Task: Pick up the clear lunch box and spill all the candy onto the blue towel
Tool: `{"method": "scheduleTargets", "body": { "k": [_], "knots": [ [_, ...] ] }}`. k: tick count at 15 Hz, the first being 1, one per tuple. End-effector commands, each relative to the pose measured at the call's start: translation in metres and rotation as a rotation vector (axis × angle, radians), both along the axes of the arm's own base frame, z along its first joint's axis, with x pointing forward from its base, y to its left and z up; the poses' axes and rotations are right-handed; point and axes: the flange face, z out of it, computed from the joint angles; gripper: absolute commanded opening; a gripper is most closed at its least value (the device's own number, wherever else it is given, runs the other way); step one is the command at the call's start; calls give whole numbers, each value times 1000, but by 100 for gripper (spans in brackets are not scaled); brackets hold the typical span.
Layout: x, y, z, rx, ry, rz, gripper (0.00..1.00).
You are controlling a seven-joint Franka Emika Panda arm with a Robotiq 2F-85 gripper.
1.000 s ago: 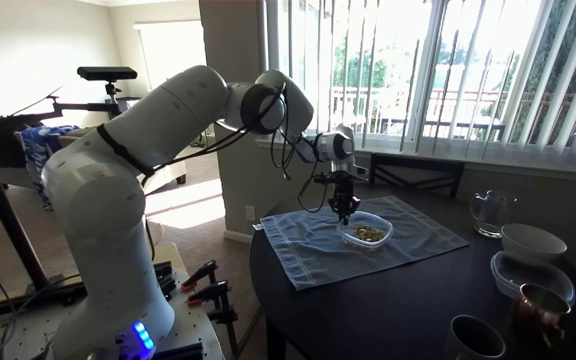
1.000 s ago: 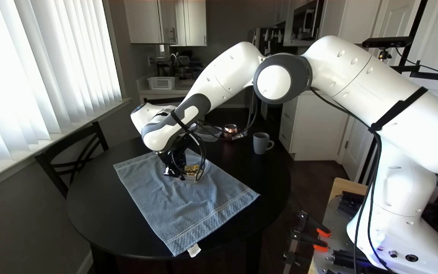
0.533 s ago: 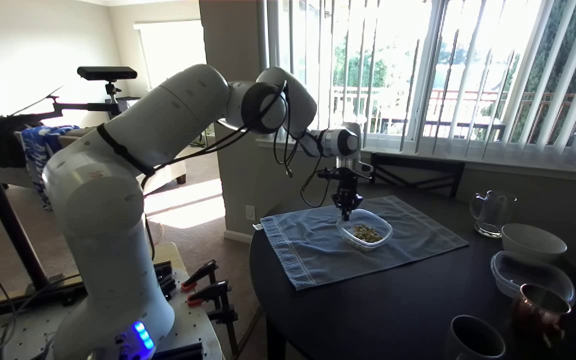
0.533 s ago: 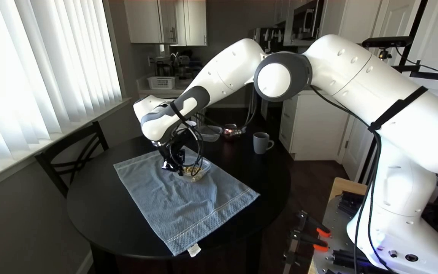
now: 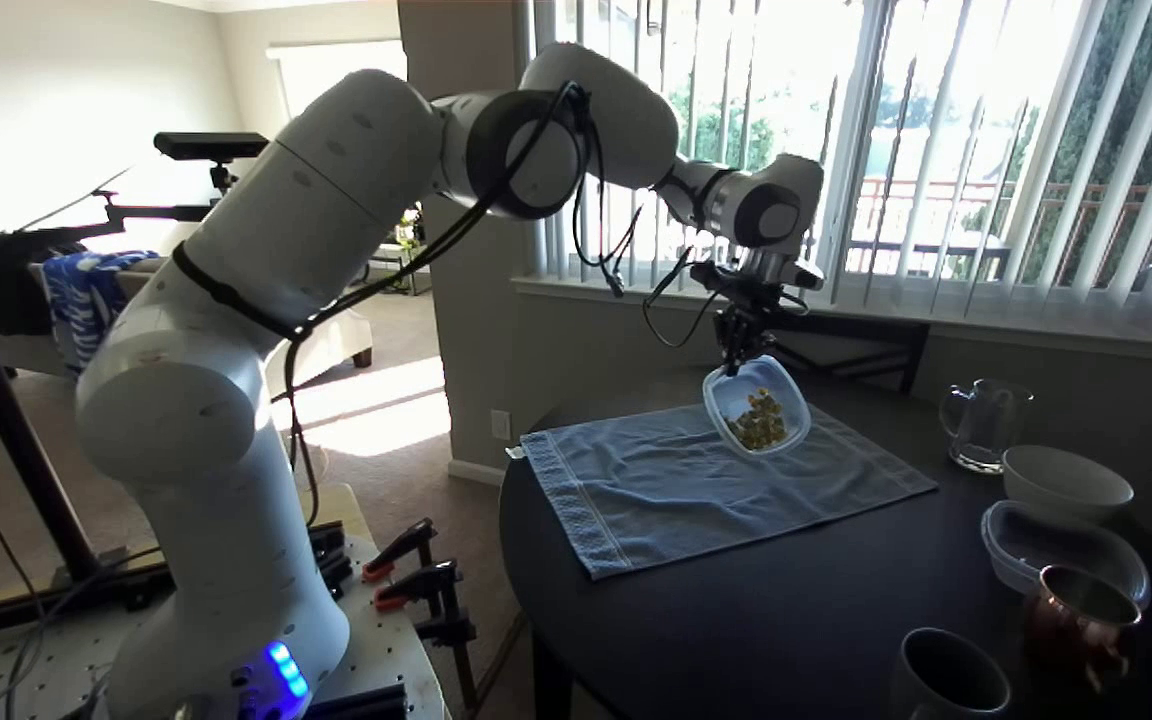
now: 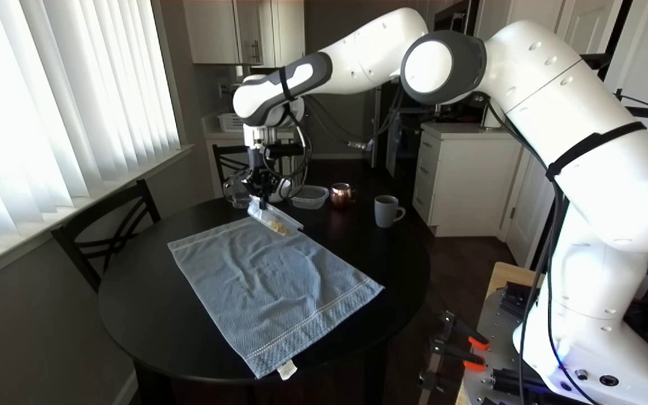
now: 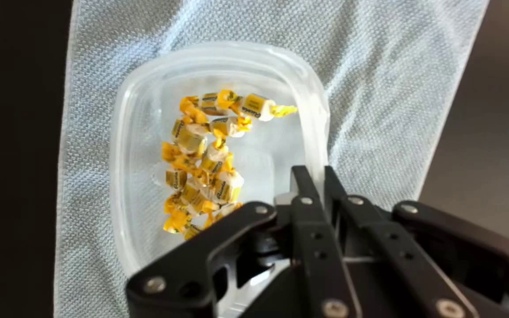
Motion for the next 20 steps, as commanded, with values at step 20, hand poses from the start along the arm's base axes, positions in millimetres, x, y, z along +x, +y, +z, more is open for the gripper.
{"method": "scheduleTargets", "body": {
  "k": [20],
  "knots": [
    [-40,-82,-86,1097,174,-251,2]
  ]
}}
